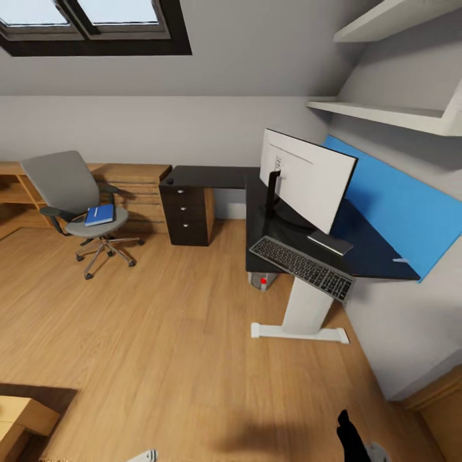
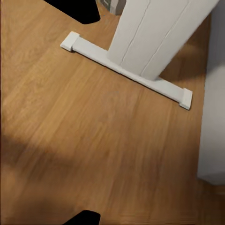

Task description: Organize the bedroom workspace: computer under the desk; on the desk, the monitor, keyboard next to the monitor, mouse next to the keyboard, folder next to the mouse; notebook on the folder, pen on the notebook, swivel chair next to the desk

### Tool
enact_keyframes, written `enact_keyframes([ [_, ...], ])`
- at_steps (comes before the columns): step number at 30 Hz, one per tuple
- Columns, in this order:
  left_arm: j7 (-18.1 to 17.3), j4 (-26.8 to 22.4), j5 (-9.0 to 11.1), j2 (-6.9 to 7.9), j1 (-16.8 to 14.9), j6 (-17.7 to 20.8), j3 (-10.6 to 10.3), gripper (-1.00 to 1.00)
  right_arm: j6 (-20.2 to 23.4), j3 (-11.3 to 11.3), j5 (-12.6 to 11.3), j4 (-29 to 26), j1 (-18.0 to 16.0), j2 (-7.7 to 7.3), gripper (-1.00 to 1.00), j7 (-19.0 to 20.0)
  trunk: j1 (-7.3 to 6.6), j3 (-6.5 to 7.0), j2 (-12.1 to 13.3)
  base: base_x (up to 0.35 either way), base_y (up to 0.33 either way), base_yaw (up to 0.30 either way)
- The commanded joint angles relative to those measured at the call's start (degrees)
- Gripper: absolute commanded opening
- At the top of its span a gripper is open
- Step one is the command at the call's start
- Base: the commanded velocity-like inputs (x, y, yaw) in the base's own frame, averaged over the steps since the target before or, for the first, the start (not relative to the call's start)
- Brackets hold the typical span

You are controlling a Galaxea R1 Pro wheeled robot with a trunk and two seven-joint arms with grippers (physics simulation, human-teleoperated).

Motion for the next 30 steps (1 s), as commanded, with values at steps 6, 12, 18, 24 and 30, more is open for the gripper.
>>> enact_keyframes([
  [6,0.5,-0.1,0.4,0.06,0.0,0.2,-0.5,1.0,5.2,2.2,9.2,0.0,0.0,-0.56,1.0,-3.1,-0.02,-0.05,0.0,-0.116,-0.153,0.0],
  [12,0.5,-0.1,0.4,0.06,0.0,0.2,-0.5,1.0,25.5,4.8,21.5,-2.5,-0.1,-4.92,1.0,-3.9,-0.02,-0.05,0.0,-0.036,-0.044,0.0],
  [18,0.5,-0.1,0.4,0.06,0.0,0.2,-0.5,1.0,33.6,5.2,26.5,-6.5,-0.1,-7.14,1.0,-3.9,-0.02,-0.05,0.0,-0.005,-0.006,0.0],
  [24,0.5,-0.1,0.4,0.06,0.0,0.2,-0.5,1.0,35.4,5.2,28.2,-7.7,-0.1,-8.66,1.0,-0.5,-0.02,-0.05,0.0,-0.001,-0.001,0.0],
  [30,0.5,-0.1,0.4,0.06,0.0,0.3,-0.5,1.0,35.4,5.2,28.3,-7.6,-0.1,-8.72,1.0,1.7,-0.02,-0.05,0.0,0.0,0.0,0.0],
])
